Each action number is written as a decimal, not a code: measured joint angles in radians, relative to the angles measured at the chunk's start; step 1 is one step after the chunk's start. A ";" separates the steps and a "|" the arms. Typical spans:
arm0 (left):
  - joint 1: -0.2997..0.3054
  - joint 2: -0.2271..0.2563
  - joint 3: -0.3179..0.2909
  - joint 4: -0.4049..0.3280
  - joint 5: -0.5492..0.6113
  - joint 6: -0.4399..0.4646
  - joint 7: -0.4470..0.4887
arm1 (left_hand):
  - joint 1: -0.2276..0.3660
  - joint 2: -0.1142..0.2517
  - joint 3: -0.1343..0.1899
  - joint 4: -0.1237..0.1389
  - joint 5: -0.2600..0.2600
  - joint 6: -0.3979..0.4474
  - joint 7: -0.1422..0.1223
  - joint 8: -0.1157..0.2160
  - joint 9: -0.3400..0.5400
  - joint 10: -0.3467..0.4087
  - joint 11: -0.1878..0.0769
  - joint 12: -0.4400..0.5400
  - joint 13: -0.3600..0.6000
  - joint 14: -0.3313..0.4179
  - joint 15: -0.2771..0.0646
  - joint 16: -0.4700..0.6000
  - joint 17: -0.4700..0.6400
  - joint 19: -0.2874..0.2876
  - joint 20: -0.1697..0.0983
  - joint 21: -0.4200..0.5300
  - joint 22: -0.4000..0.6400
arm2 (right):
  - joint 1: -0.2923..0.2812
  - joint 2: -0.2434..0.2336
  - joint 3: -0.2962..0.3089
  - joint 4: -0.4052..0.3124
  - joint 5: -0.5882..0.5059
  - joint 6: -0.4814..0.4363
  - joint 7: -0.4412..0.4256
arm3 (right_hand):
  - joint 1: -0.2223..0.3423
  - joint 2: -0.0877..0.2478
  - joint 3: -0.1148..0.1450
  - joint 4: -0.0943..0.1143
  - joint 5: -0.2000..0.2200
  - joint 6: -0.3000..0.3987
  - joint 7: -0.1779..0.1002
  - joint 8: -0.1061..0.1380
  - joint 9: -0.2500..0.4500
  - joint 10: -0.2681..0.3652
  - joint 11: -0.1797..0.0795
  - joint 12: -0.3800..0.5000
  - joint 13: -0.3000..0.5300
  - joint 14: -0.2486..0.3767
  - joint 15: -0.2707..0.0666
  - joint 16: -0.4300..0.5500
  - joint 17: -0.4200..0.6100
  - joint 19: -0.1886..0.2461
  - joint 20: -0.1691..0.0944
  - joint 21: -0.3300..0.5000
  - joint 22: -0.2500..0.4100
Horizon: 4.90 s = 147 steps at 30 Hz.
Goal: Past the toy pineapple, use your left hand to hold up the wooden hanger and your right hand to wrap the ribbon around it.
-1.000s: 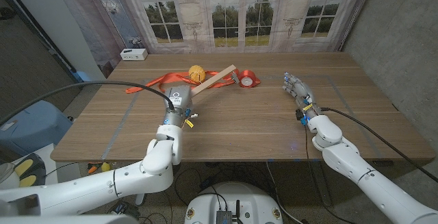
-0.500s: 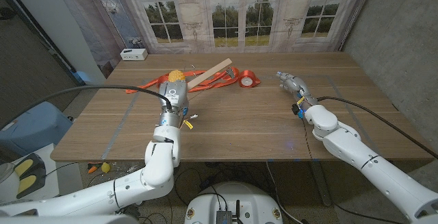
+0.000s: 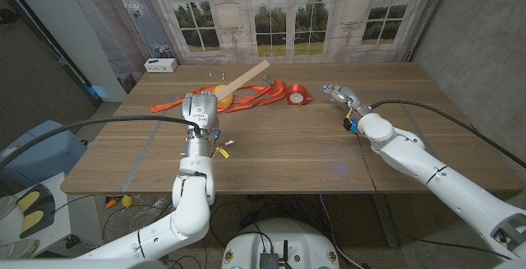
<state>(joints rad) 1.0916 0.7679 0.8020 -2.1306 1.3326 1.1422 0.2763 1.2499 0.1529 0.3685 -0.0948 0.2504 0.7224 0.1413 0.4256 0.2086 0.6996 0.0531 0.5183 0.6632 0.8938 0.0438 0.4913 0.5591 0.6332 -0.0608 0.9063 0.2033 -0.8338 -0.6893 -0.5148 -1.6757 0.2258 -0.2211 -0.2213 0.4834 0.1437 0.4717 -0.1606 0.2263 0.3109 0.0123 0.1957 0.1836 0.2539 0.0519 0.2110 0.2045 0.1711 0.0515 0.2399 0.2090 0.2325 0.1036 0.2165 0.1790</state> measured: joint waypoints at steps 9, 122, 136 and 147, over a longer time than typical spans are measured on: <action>0.077 -0.052 -0.083 0.003 0.066 -0.050 0.081 | -0.004 -0.004 -0.001 0.001 0.000 -0.002 -0.002 0.006 0.000 0.000 -0.007 0.000 0.014 0.002 -0.005 -0.003 0.012 -0.005 0.005 0.011 0.000 | 0.109 0.006 -0.098 -0.006 -0.091 -0.113 0.029 | 0.025 -0.006 0.001 -0.008 0.000 0.001 -0.009 0.000 0.000 -0.013 -0.013 -0.002 0.000 -0.005 -0.013 -0.008 -0.005 0.000 0.000 0.000 0.000; 0.188 -0.198 -0.219 0.032 0.122 -0.197 0.230 | -0.013 -0.013 -0.017 0.006 0.081 -0.018 -0.018 0.047 0.002 -0.007 -0.021 -0.004 0.080 0.023 -0.022 -0.055 0.081 -0.032 0.004 0.074 -0.022 | 0.157 0.164 -0.031 0.268 0.073 0.215 0.202 | 0.479 -0.068 -0.250 0.049 -0.030 0.634 0.021 0.111 0.058 0.602 -0.038 0.605 0.169 0.604 -0.135 0.615 0.670 0.244 -0.102 0.202 0.088; 0.187 -0.201 -0.215 0.038 0.094 -0.213 0.266 | -0.013 -0.013 -0.016 0.005 0.081 -0.017 -0.018 0.047 0.002 -0.006 -0.022 -0.008 0.080 0.023 -0.022 -0.059 0.088 -0.032 0.003 0.078 -0.022 | 0.070 0.217 0.096 0.355 0.374 0.511 0.361 | 0.479 -0.068 -0.245 0.043 -0.030 0.648 0.035 0.116 0.087 0.596 -0.044 0.637 0.169 0.604 -0.136 0.675 0.757 0.252 -0.094 0.229 0.102; 0.183 -0.194 -0.215 0.042 0.058 -0.229 0.299 | -0.013 -0.013 -0.016 0.005 0.081 -0.016 -0.016 0.047 0.002 -0.005 -0.022 -0.010 0.086 0.023 -0.023 -0.067 0.091 -0.041 0.005 0.081 -0.022 | 0.055 0.278 0.144 0.392 0.520 0.607 0.428 | 0.479 -0.068 -0.239 0.038 -0.032 0.648 0.035 0.109 0.116 0.582 -0.058 0.620 0.170 0.462 -0.112 0.405 0.574 0.126 -0.091 0.229 0.095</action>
<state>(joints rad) 1.2746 0.5742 0.5873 -2.0889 1.3901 0.9136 0.5752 1.2369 0.1402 0.3523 -0.0897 0.3318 0.7069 0.1257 0.4722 0.2109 0.6943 0.0307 0.5084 0.7493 0.9164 0.0212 0.4241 0.6506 0.5920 -0.0559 0.9876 0.1813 -0.7790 -0.4117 -0.3705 -1.2837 0.7458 0.3858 0.2066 0.9621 0.0756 0.2327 -0.1228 0.1942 0.9588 0.0473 0.3047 0.2999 0.8360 -0.0061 0.8305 0.3743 0.6327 -0.0601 0.6452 0.7832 0.3585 0.0128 0.4451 0.2739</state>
